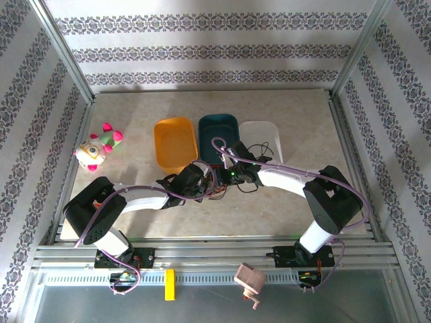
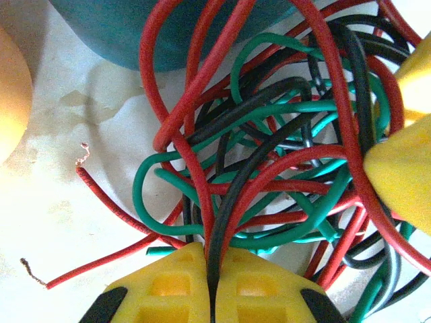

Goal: Untangle the cables

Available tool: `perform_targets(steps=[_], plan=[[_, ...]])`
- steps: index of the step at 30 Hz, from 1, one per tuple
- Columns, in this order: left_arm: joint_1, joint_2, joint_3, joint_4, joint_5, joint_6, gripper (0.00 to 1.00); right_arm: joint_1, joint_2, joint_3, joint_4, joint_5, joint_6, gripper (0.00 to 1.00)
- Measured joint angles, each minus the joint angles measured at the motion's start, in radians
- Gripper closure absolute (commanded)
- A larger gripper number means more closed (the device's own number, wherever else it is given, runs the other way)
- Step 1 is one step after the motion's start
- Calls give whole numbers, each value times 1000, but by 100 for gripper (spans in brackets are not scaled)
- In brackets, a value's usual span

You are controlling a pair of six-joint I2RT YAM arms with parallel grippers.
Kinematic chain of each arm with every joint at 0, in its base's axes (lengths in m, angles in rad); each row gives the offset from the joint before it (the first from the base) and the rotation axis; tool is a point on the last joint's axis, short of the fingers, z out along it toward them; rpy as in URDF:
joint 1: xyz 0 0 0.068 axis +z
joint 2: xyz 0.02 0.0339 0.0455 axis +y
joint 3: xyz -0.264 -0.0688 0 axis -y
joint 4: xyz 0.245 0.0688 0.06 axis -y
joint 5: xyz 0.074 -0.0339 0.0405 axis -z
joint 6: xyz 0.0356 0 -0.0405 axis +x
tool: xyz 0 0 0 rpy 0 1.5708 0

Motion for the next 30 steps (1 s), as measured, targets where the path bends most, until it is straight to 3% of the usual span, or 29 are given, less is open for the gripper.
perform_targets(steps=[20, 30], plan=[[0, 0, 0, 0, 0, 0, 100, -22, -41, -6, 76, 38, 34, 67], [0, 0, 0, 0, 0, 1, 100, -19, 14, -6, 85, 37, 37, 75]])
